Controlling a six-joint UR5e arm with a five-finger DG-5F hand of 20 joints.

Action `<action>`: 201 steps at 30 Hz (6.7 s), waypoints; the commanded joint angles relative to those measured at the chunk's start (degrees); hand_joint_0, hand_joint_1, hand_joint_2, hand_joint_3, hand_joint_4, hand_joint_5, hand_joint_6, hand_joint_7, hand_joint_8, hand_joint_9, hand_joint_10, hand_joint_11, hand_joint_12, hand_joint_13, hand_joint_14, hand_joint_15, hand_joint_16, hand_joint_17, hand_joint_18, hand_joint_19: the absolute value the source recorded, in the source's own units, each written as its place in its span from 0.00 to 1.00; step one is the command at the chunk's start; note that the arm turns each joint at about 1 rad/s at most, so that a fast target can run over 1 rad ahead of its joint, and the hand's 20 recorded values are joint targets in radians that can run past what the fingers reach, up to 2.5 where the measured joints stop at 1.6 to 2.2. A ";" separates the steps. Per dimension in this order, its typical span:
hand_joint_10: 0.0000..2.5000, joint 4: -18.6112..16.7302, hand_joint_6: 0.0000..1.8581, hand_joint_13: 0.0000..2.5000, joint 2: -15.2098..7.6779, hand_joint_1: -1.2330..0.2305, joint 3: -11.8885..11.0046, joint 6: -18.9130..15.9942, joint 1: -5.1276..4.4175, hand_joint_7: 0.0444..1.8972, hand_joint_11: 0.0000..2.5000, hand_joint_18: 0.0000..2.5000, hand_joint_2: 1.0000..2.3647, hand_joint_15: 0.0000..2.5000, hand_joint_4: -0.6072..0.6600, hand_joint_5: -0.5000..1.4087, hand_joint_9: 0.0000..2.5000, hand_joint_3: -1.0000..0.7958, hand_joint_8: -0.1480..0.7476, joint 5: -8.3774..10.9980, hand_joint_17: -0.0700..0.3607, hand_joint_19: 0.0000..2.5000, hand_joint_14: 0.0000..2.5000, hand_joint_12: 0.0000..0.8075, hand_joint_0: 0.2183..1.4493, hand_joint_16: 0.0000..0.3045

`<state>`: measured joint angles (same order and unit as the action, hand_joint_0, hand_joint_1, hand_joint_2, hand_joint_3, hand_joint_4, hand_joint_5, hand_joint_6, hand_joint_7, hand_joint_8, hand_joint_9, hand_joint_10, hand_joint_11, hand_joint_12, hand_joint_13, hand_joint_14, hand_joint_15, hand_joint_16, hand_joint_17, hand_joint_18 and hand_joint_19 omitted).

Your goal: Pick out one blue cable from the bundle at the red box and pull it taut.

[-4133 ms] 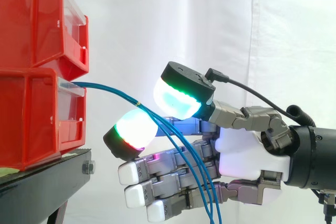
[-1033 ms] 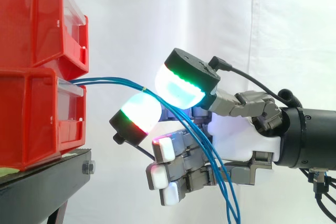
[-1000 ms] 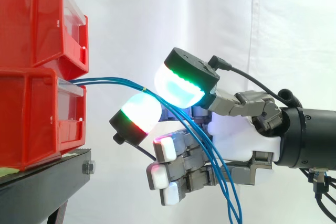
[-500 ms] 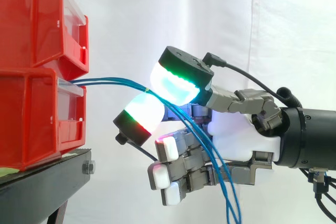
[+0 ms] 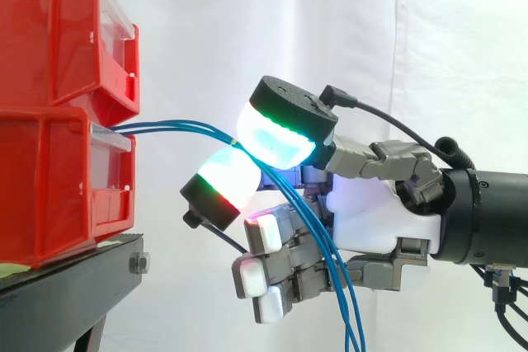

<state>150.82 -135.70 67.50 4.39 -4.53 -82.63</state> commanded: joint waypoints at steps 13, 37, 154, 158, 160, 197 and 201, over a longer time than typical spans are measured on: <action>0.01 0.00 0.52 0.43 0.00 0.20 -0.18 0.00 -0.04 0.58 0.27 0.36 0.00 0.22 0.29 0.20 0.48 0.28 0.47 -0.07 0.37 0.24 0.01 0.39 0.45 0.13; 0.01 0.18 0.46 0.45 0.00 0.48 -0.53 0.00 0.05 0.50 0.22 0.38 0.01 0.23 0.46 0.22 0.49 0.37 0.50 -0.07 0.40 0.27 0.01 0.43 0.31 0.15; 0.01 2.55 0.48 0.44 0.00 0.20 -2.20 -0.35 -0.13 0.43 0.25 0.40 0.00 0.22 0.51 0.20 0.45 0.28 0.51 -0.16 0.42 0.22 0.01 0.45 0.19 0.16; 0.01 2.64 0.47 0.45 0.00 0.33 -2.28 -0.35 -0.04 0.42 0.24 0.41 0.00 0.21 0.54 0.20 0.46 0.28 0.52 -0.16 0.45 0.22 0.01 0.47 0.17 0.18; 0.01 2.64 0.46 0.45 0.00 0.42 -2.28 -0.35 -0.04 0.42 0.24 0.41 0.00 0.22 0.54 0.20 0.46 0.28 0.51 -0.16 0.45 0.23 0.01 0.48 0.18 0.18; 0.01 3.60 0.45 0.43 0.18 0.48 -2.28 -0.62 0.31 0.45 0.24 0.37 0.00 0.23 0.52 0.19 0.45 0.28 0.50 -2.71 0.43 0.26 0.01 0.46 0.25 0.17; 0.01 5.27 0.45 0.43 1.32 0.52 -2.28 -0.44 0.40 0.47 0.23 0.36 0.00 0.23 0.51 0.19 0.45 0.32 0.50 -3.32 0.42 0.27 0.01 0.45 0.30 0.16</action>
<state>155.04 -134.96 65.21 3.86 -4.19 -85.56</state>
